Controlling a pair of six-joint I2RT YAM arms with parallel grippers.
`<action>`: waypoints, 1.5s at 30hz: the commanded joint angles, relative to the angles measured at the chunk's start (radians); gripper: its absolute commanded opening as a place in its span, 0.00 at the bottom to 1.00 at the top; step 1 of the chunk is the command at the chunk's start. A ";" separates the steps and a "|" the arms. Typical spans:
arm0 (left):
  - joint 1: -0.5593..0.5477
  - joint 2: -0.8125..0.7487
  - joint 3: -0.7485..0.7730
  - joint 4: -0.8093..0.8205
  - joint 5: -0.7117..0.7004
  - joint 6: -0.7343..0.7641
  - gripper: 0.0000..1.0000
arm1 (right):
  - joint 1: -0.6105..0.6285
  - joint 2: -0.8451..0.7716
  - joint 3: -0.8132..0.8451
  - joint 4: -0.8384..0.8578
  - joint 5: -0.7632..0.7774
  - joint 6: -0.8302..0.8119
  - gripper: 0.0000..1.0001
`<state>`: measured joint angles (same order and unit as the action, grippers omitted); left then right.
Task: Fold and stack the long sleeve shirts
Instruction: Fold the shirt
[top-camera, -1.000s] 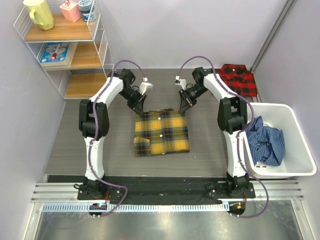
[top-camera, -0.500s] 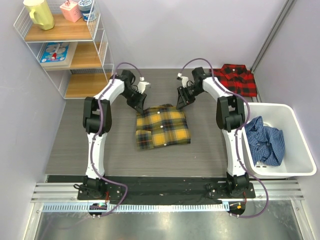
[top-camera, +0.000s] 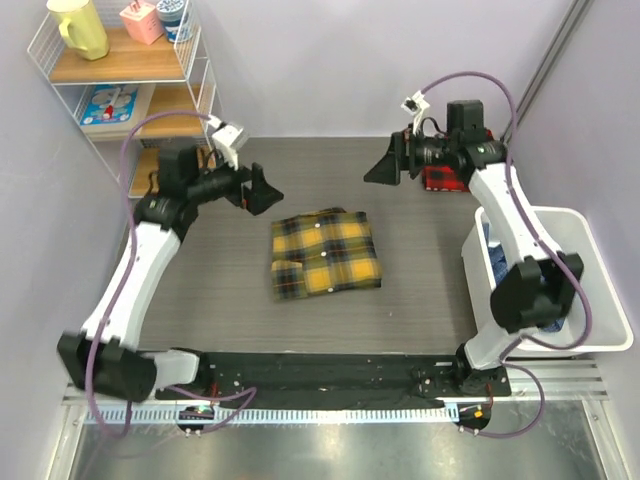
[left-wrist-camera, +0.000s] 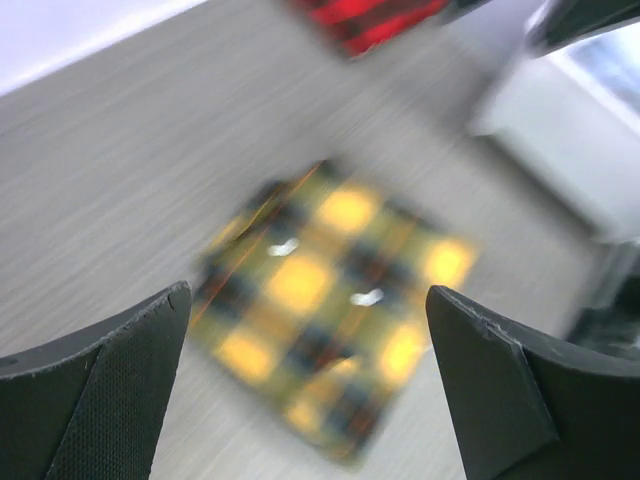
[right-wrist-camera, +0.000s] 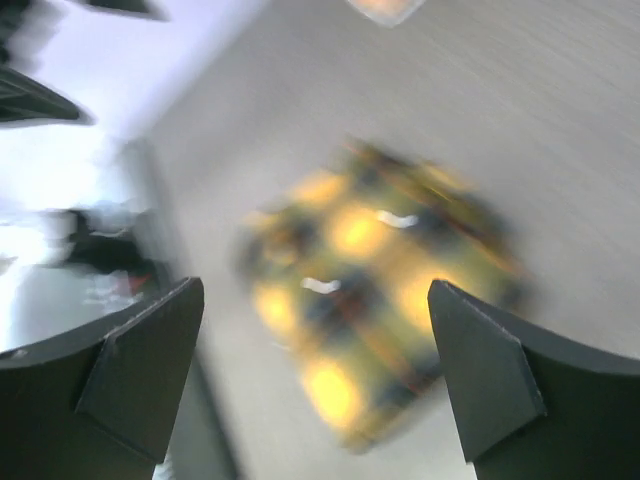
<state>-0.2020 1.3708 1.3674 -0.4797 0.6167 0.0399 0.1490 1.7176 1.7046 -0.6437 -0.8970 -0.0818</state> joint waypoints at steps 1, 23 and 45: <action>-0.054 -0.097 -0.264 0.246 0.229 -0.393 1.00 | 0.038 0.000 -0.323 0.411 -0.380 0.511 1.00; -0.192 0.126 -0.820 0.803 0.196 -0.962 1.00 | 0.238 0.144 -0.689 0.228 -0.270 0.198 1.00; -0.228 0.152 -0.596 0.685 0.327 -0.827 1.00 | 0.195 0.063 -0.599 0.570 -0.295 0.573 1.00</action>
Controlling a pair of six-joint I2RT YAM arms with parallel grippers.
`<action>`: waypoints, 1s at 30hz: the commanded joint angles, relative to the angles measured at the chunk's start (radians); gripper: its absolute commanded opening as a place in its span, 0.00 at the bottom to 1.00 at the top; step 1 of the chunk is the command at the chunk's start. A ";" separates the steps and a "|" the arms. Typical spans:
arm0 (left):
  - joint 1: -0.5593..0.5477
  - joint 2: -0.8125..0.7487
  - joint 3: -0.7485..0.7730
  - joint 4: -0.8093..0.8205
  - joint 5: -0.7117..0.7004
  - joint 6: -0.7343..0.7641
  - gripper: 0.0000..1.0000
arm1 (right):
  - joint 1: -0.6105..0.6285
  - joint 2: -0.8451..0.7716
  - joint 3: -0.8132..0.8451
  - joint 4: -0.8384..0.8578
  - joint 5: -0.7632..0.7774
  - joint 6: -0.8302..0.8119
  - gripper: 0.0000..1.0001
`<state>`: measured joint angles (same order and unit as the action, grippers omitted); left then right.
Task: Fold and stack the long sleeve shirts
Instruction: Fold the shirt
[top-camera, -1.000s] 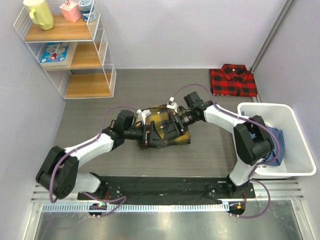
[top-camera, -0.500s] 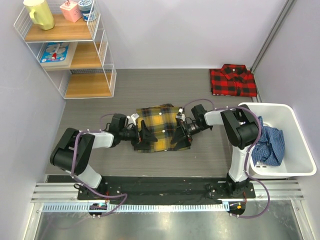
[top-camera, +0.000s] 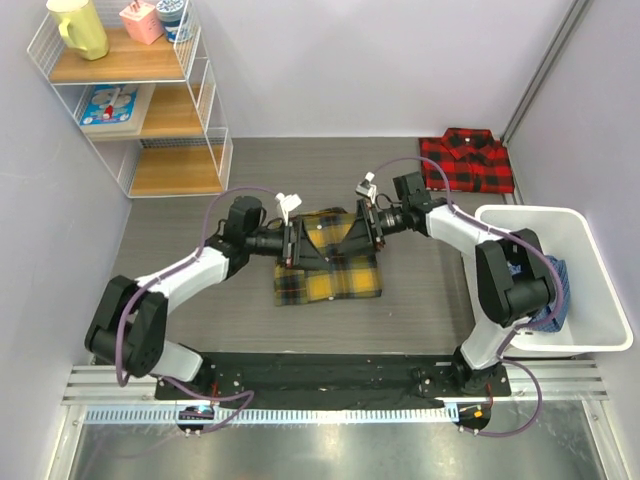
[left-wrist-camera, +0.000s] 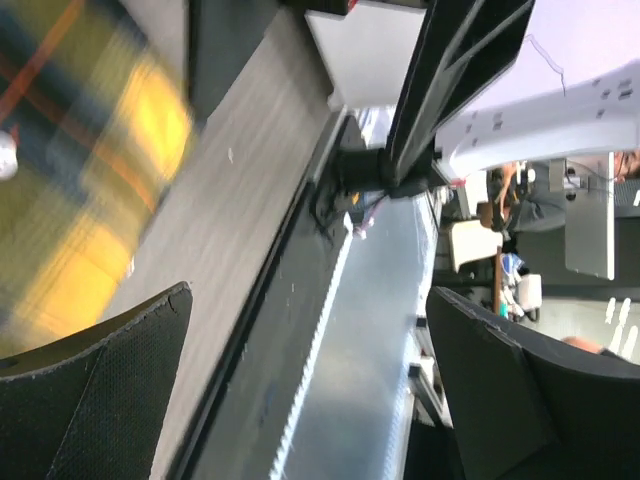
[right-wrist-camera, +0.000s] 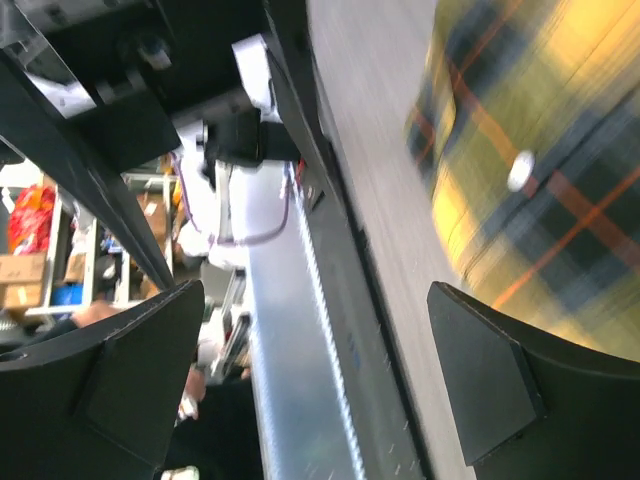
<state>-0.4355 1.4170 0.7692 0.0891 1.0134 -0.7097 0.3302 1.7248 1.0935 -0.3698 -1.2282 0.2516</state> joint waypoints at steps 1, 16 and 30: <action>0.014 0.167 0.019 0.130 -0.087 -0.071 1.00 | 0.023 0.086 0.028 0.296 0.047 0.227 1.00; 0.173 0.208 0.077 -0.242 0.063 0.254 1.00 | -0.054 0.170 0.100 -0.150 0.066 -0.160 1.00; 0.192 0.598 0.558 -0.114 -0.084 0.205 0.98 | -0.057 0.473 0.463 0.025 0.116 -0.041 1.00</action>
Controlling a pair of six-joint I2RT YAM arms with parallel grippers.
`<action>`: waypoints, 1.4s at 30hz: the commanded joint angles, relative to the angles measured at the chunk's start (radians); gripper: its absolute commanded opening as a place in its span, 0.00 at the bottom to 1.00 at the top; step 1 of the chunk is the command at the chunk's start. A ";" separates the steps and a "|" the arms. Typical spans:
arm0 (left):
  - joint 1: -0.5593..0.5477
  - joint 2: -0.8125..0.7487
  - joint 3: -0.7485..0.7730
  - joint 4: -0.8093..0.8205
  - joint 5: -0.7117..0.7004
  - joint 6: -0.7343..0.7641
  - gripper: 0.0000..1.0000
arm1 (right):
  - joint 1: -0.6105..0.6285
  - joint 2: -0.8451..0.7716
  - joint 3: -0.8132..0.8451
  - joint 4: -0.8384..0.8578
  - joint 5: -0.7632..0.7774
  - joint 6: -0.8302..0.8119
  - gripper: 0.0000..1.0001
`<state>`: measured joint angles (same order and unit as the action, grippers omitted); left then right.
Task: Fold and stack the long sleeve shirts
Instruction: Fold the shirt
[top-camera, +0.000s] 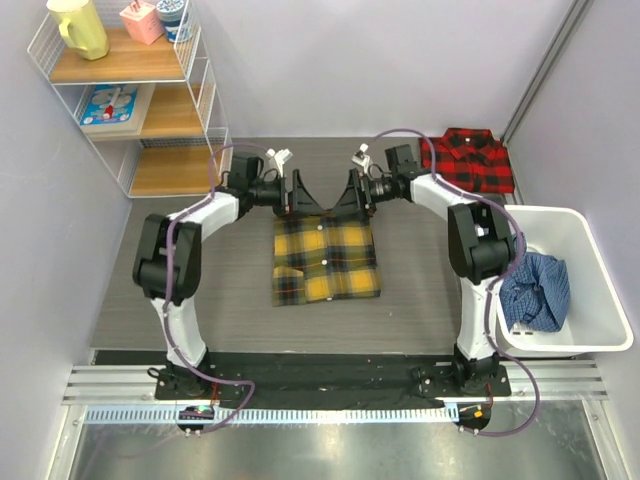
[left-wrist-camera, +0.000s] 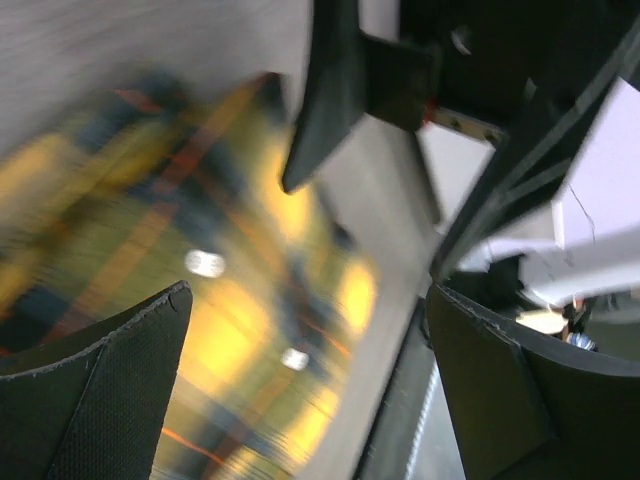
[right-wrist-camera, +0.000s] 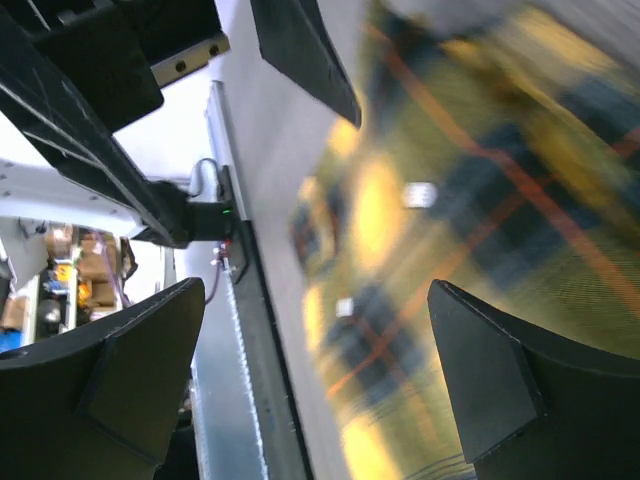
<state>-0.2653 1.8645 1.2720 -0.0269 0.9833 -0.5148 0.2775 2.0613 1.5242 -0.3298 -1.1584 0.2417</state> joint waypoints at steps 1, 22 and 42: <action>0.029 0.175 0.059 -0.001 -0.066 0.006 0.98 | -0.011 0.166 0.046 -0.018 0.060 -0.044 1.00; 0.116 -0.128 -0.054 -0.533 -0.087 0.453 0.89 | 0.120 0.123 0.304 -0.397 0.207 -0.614 0.95; 0.092 0.439 0.349 -0.781 0.087 0.576 0.77 | 0.138 -0.043 -0.007 -0.572 0.408 -0.667 0.51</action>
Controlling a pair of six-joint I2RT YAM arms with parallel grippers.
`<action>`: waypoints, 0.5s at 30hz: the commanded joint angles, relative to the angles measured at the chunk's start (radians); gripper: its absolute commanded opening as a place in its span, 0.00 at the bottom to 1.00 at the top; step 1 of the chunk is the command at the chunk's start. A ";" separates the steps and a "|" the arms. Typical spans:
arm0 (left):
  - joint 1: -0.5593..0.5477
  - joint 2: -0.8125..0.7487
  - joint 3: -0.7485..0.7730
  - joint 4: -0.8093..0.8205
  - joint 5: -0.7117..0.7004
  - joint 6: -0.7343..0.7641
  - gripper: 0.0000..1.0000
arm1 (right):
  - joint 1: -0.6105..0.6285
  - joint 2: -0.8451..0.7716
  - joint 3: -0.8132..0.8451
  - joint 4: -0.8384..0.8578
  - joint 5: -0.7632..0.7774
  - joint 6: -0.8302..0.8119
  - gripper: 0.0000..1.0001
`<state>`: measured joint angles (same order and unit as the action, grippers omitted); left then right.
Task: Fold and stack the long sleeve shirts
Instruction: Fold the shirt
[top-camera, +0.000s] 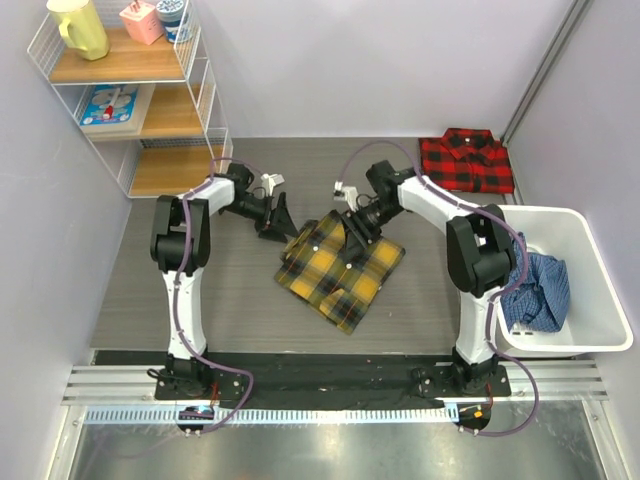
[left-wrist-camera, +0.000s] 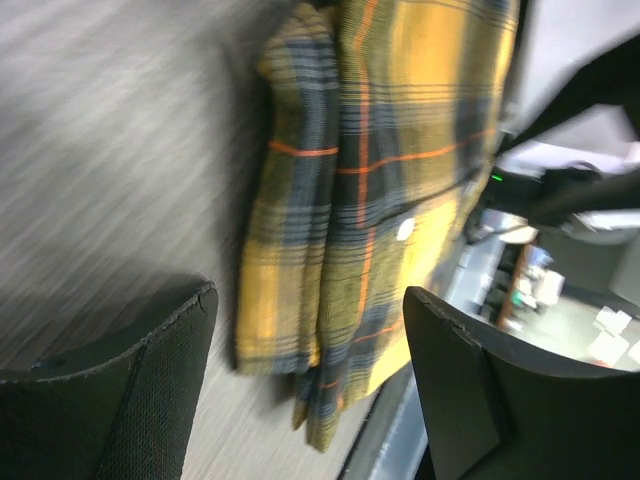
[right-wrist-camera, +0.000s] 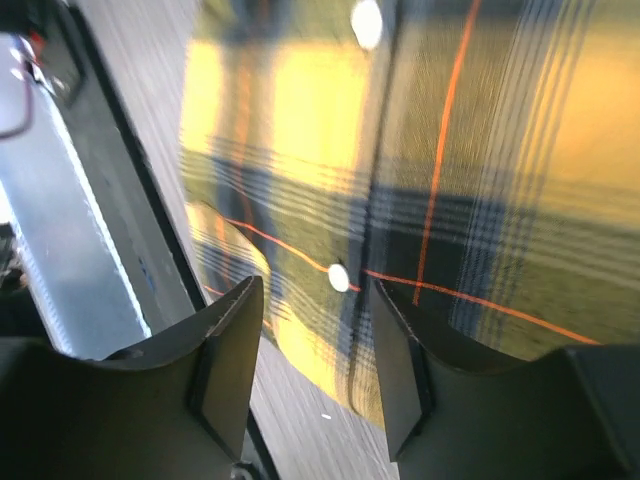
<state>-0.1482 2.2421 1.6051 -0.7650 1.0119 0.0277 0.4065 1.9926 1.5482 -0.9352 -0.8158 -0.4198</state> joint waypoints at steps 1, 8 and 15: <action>-0.027 0.068 0.015 -0.045 0.069 0.038 0.77 | 0.009 0.055 -0.030 0.033 0.075 -0.008 0.51; -0.067 0.105 0.016 0.036 0.056 -0.012 0.79 | 0.009 0.124 -0.002 0.022 0.098 -0.056 0.49; -0.077 0.082 -0.045 0.078 0.051 -0.022 0.75 | 0.009 0.153 0.016 0.007 0.109 -0.083 0.49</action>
<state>-0.2173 2.3081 1.6173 -0.7605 1.1492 -0.0055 0.4133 2.1151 1.5368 -0.9482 -0.7631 -0.4503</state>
